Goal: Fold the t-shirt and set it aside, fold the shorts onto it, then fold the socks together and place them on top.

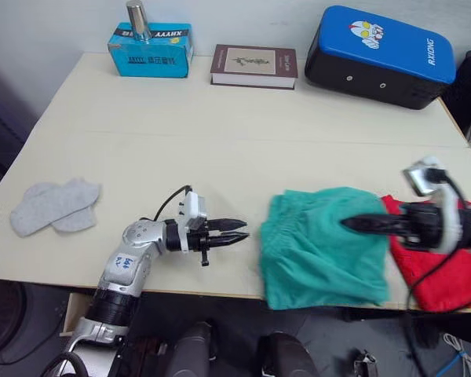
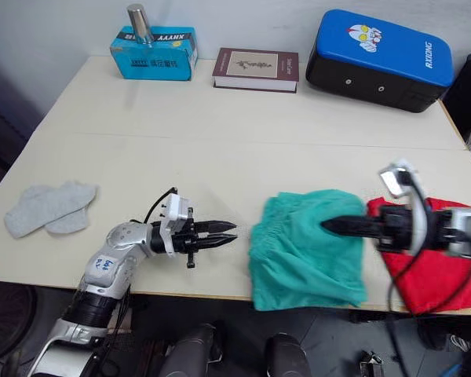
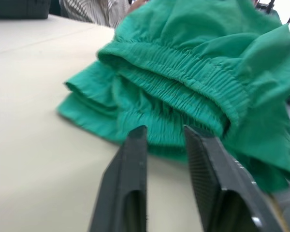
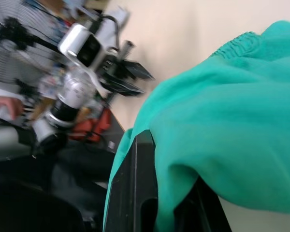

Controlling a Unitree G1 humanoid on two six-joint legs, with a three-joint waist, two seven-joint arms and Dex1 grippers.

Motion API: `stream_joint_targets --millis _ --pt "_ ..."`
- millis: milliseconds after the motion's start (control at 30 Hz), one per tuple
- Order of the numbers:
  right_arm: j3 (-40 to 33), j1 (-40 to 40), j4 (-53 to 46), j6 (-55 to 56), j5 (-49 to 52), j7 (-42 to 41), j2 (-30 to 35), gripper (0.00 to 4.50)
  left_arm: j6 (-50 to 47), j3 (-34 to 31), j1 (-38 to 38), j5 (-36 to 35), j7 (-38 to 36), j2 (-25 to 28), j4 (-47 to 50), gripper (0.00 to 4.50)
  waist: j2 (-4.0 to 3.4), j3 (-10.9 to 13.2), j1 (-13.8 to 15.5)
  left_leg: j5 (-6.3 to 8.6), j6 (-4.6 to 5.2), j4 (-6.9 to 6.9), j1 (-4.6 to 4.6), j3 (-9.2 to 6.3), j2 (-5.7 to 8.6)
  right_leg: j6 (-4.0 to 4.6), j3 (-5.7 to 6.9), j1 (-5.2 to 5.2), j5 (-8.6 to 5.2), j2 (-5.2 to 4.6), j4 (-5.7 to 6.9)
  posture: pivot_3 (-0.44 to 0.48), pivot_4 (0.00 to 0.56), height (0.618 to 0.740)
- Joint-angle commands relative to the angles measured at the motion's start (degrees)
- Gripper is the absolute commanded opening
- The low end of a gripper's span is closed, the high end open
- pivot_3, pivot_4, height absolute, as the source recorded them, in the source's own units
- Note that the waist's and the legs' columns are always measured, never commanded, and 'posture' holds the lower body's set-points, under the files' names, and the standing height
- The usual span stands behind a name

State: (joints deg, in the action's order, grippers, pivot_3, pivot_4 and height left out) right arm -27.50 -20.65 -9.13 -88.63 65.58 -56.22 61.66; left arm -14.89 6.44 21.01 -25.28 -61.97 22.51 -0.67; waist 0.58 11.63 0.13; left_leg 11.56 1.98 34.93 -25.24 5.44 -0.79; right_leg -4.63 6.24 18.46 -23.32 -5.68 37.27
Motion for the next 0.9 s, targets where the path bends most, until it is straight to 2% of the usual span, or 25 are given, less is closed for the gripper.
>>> stream_joint_targets --millis 33,133,267,333,433,567,667,767,900 --pt "-4.77 7.96 1.23 10.33 -6.88 -13.53 12.23 0.0 -2.0 -1.28 -1.44 -2.92 0.67 -0.41 3.93 2.34 -0.08 0.05 0.16 0.02 0.04 0.04 -0.01 0.03 0.0 0.0 -0.01 -0.02 0.0 0.02 -0.06 0.0 0.15 0.74" --pt "-6.29 19.18 12.51 25.3 -21.86 -28.56 24.87 0.0 -2.62 -1.17 -1.75 -3.27 0.52 -0.62 4.21 3.26 -0.09 0.07 0.19 -0.04 0.2 0.07 -0.03 0.2 0.0 0.0 -0.09 -0.11 0.0 0.04 -0.33 0.0 0.15 0.74" --pt "-2.77 22.63 28.91 41.71 -31.05 -35.99 31.97 0.0 -3.11 -1.09 -1.86 -3.32 0.07 -0.42 4.13 4.48 -0.1 0.07 -0.21 -0.03 0.53 0.06 0.04 0.37 -0.02 -0.1 -0.28 -0.12 0.05 -0.03 -0.42 0.0 0.15 0.74" --pt "1.85 21.11 36.01 49.49 -34.06 -36.28 33.27 0.0 -3.31 -1.05 -1.98 -3.2 -0.22 -0.07 4.2 4.48 -0.1 0.07 -0.34 0.0 0.56 0.03 0.04 0.38 -0.03 -0.1 -0.31 -0.07 0.05 -0.07 -0.4 0.0 0.15 0.74" --pt "9.6 15.14 42.36 58.23 -38.53 -36.28 31.59 0.0 -3.56 -1.01 -2.32 -2.98 -0.4 0.48 4.62 4.48 -0.15 0.09 -0.42 -0.14 0.21 -0.02 0.05 0.45 -0.04 -0.09 -0.3 -0.02 0.05 -0.06 -0.39 0.0 0.15 0.74" --pt "21.09 -1.21 52.11 66.24 -48.2 -31.64 21.28 0.0 -3.28 -1.38 -2.79 -2.41 0.02 1.47 5.63 4.48 -0.07 0.15 -0.58 -0.18 0.16 0.1 0.12 0.53 -0.08 -0.09 -0.27 -0.05 0.05 0.02 -0.36 0.0 0.15 0.74" --pt "24.3 -9.24 62.06 76.63 -54.81 -24.21 14.7 0.0 -3.98 -1.71 -3.6 -2.69 0.06 2.71 7.2 4.48 -0.21 0.23 -0.47 -0.2 0.18 0.23 0.12 0.63 -0.08 -0.1 -0.3 -0.05 0.05 0.0 -0.3 0.0 0.15 0.74" --pt "26.39 -11.08 69.76 93.3 -60.78 -17.55 11.35 0.0 -5.08 -2.28 -4.7 -3.28 0.17 4.28 9.28 4.48 -0.37 0.24 -0.23 -0.23 0.22 0.24 0.13 0.65 -0.06 -0.11 -0.32 -0.02 0.06 -0.02 -0.2 0.0 0.15 0.74" --pt "26.82 -14.44 75.52 99.15 -63.76 -14.85 10.32 0.0 -5.34 -3.07 -5.73 -3.48 0.36 5.72 10.81 4.48 -0.42 0.24 -0.15 -0.23 0.23 0.24 0.12 0.66 -0.04 -0.11 -0.32 -0.04 0.06 -0.04 -0.19 0.0 0.15 0.74"
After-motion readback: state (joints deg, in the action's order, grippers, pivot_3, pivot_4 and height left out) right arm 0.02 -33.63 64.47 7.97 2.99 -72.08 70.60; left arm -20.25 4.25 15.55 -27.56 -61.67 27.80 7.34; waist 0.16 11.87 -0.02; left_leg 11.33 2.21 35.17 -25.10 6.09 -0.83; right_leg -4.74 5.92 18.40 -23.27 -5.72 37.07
